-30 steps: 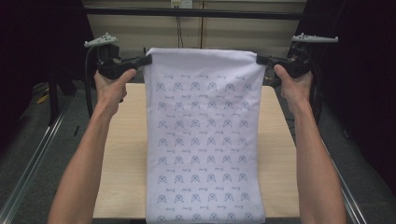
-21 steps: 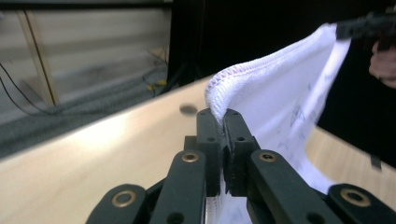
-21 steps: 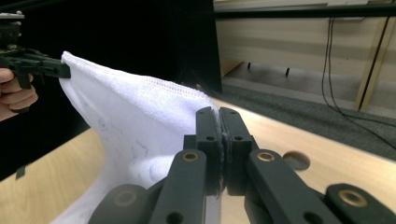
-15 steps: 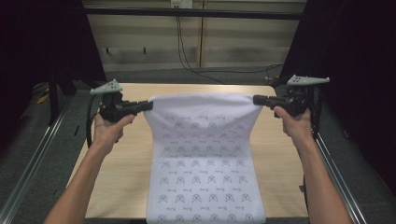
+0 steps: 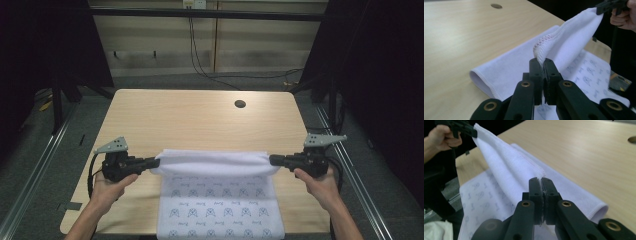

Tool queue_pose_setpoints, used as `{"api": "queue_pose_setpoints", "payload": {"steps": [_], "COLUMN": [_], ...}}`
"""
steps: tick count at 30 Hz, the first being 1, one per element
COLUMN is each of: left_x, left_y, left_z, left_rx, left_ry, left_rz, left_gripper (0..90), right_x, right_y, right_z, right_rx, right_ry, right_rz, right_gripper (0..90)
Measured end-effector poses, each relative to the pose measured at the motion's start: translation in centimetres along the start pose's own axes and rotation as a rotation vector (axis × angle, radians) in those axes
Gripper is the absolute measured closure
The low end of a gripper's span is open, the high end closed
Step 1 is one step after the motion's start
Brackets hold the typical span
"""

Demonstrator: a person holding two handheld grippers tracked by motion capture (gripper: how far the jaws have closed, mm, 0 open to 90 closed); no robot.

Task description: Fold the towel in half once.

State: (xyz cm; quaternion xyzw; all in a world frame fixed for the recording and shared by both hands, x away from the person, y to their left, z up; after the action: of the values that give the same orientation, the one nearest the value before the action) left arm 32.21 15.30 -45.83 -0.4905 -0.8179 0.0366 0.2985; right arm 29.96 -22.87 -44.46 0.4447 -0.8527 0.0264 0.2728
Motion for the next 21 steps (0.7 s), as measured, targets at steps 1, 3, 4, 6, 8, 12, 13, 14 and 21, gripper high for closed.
{"api": "queue_pose_setpoints", "payload": {"steps": [1, 3, 4, 6, 8, 12, 13, 14, 21], "left_x": [0.0, -0.4, -0.6, -1.0, -1.6, -2.6, -2.6, -2.7, -3.5], "left_y": [-0.4, -1.0, -1.3, -1.8, -1.9, -1.8, -1.9, -2.0, -1.5], "left_z": [0.5, 2.1, 2.9, 4.5, 5.8, 8.2, 8.6, 9.0, 10.3], "left_rx": [0.0, -0.013, 0.004, 0.01, 0.016, 0.039, 0.033, 0.036, 0.059], "left_ry": [0.001, 0.057, 0.075, 0.107, 0.144, 0.221, 0.239, 0.252, 0.305], "left_rz": [0.008, 0.008, 0.016, 0.039, 0.046, 0.045, 0.042, 0.049, 0.053], "left_gripper": [87.1, 87.1, 87.1, 87.1, 87.1, 87.0, 87.0, 87.0, 84.9], "right_x": [0.0, 0.0, 0.1, 0.0, -0.2, -0.9, -1.2, -1.7, -2.2], "right_y": [0.3, 0.8, 1.0, 1.3, 1.6, 1.8, 2.0, 2.1, 2.1], "right_z": [0.7, 2.3, 3.2, 4.7, 6.2, 8.6, 9.2, 10.0, 11.1], "right_rx": [-0.008, -0.002, -0.008, -0.039, -0.044, -0.058, -0.074, -0.072, -0.078], "right_ry": [0.008, 0.047, 0.062, 0.076, 0.118, 0.189, 0.209, 0.243, 0.283], "right_rz": [-0.002, 0.013, 0.012, 0.007, 0.009, 0.009, 0.001, -0.002, -0.011], "right_gripper": [87.9, 87.8, 87.8, 87.9, 87.8, 87.8, 87.8, 87.8, 87.7]}}
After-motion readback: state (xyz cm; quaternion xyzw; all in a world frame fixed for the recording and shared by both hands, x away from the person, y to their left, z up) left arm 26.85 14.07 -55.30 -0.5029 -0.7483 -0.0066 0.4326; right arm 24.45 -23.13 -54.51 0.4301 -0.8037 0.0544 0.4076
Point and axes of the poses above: each handheld gripper's, and its own axes: x roughly backward along the jaws, z roughly out of its underside, y roughly to its left, the point moved 9 cm from there along -x, roughly forward along the jaws, and after that the axes turned 5 degrees about x, right-handed, at the moved point
